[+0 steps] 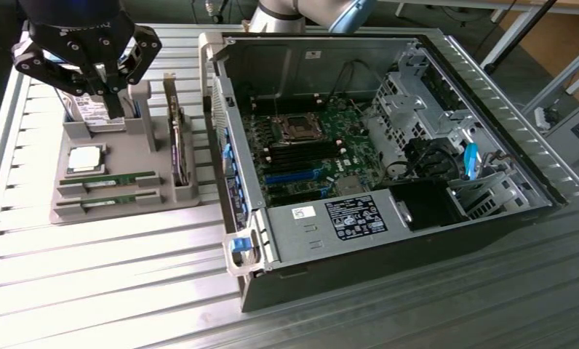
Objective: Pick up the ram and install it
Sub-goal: 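Pick up the ram and move it above insertion slot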
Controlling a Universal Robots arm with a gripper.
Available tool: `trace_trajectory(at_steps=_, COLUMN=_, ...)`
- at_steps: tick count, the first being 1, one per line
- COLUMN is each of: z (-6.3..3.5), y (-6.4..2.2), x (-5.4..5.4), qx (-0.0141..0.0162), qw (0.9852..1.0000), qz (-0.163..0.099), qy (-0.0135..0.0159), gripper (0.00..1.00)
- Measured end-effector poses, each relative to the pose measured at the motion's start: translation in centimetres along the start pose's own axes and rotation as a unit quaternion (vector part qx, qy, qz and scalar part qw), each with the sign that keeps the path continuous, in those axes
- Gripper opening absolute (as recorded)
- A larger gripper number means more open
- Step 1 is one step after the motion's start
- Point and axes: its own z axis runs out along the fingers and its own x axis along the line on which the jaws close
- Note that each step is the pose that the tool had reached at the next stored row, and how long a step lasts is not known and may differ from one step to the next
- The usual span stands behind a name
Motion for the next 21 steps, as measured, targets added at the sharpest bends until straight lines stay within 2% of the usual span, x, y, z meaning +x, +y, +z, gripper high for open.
trace_trajectory(at_steps=5, z=0.0, y=0.0, x=0.0, qx=-0.0005, qw=0.9998, qz=-0.02, qy=-0.0006, gripper=0.1)
trace_trajectory(at_steps=11, z=0.0, y=0.0, x=0.0, qx=-0.0006, qw=0.9997, qz=-0.023, qy=-0.0007, gripper=0.1)
trace_trajectory(at_steps=15, z=0.0, y=0.0, x=0.01, qx=-0.001, qw=0.9991, qz=-0.042, qy=-0.0012, gripper=0.1)
trace_trajectory(at_steps=17, z=0.0, y=0.0, x=0.01, qx=-0.0014, qw=0.9984, qz=-0.057, qy=-0.0016, gripper=0.1)
trace_trajectory(at_steps=18, z=0.0, y=0.0, x=0.01, qx=-0.0018, qw=0.9974, qz=-0.072, qy=-0.002, gripper=0.1)
trace_trajectory(at_steps=21, z=0.0, y=0.0, x=0.01, qx=-0.0024, qw=0.9954, qz=-0.096, qy=-0.0027, gripper=0.1)
